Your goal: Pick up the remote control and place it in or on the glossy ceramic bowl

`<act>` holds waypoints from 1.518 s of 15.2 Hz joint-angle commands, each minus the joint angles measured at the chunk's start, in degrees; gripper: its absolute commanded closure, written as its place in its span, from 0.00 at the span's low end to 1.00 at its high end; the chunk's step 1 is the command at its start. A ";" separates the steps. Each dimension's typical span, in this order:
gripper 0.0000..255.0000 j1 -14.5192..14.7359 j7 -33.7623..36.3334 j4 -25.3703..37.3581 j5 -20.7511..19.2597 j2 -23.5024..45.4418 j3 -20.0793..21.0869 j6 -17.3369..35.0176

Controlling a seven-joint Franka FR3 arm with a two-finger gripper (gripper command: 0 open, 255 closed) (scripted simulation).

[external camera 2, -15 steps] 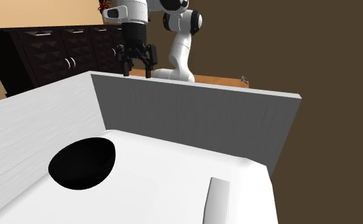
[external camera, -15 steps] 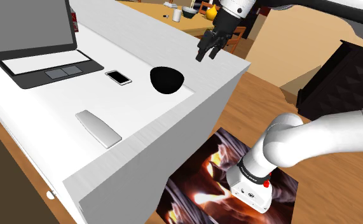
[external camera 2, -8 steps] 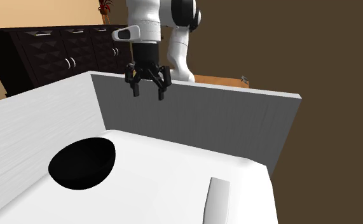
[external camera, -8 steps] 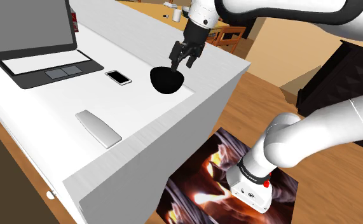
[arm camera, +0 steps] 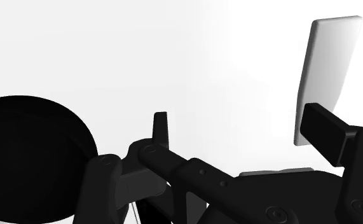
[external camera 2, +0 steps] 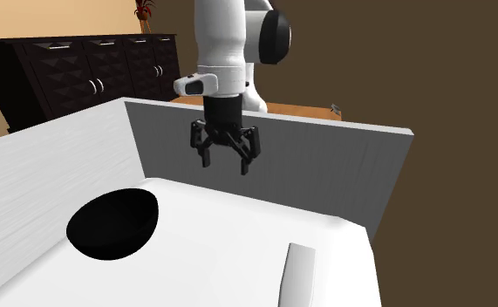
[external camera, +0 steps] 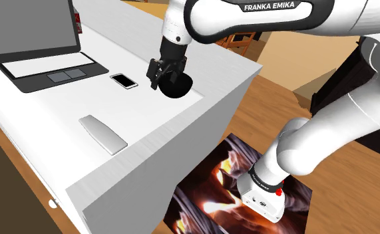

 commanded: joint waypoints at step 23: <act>0.00 11.31 20.78 30.07 -16.55 44.35 6.60 4.76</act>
